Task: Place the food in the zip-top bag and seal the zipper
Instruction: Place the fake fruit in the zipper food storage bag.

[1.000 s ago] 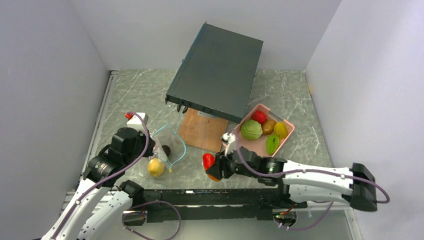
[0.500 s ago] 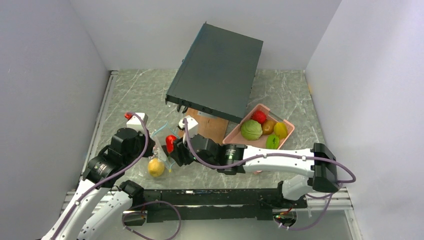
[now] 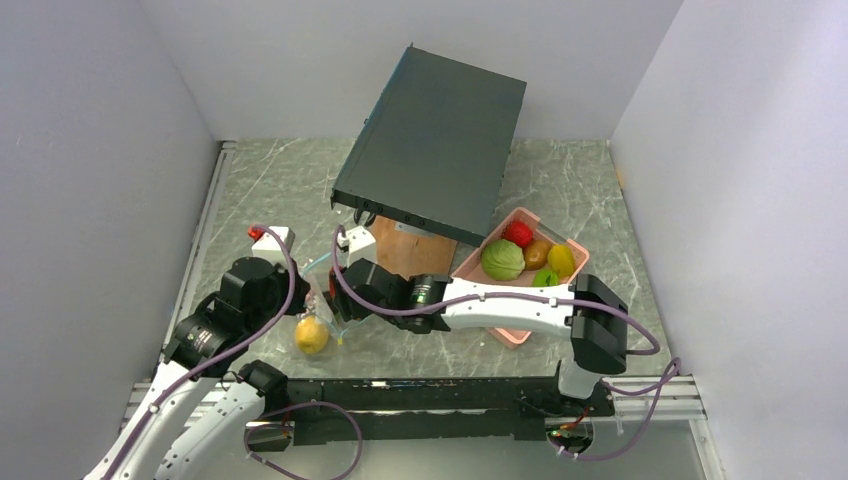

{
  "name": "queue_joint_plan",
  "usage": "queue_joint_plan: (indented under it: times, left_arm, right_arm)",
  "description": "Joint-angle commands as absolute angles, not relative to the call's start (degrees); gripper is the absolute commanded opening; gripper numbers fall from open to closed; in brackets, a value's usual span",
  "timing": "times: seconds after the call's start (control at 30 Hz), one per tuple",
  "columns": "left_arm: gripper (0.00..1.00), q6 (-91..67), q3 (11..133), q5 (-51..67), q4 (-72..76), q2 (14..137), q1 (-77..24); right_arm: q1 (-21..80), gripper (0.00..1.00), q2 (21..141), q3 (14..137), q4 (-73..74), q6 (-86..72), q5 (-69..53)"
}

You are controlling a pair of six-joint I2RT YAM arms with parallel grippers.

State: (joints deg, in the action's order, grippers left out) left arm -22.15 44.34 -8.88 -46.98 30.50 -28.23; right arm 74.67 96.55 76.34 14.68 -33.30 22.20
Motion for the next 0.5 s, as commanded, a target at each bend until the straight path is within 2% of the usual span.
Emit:
queue_joint_plan:
  times: [0.0, 0.13, 0.2, 0.3, 0.47]
  left_arm:
    - [0.0, -22.5, 44.5, -9.3, -45.0, 29.9, -28.4]
    - [0.0, -22.4, 44.5, -9.2, -45.0, 29.8, -28.3]
    - [0.0, -22.4, 44.5, -9.2, -45.0, 29.8, -28.4]
    - [0.0, -22.4, 44.5, -9.2, -44.9, 29.6, -28.3]
    - [0.0, -22.4, 44.5, -9.3, -44.8, 29.6, -28.3]
  right_arm:
    - [73.3, 0.3, 97.3, 79.6, 15.5, -36.3, 21.1]
    - [72.9, 0.58, 98.1, 79.7, 14.8, -36.1, 18.9]
    - [72.9, 0.67, 98.4, 80.2, 15.0, -36.0, 18.5]
    - [72.9, 0.73, 98.5, 80.9, 15.8, -35.6, 18.7]
    - [72.9, 0.73, 96.6, 80.5, 16.1, -35.0, 18.6]
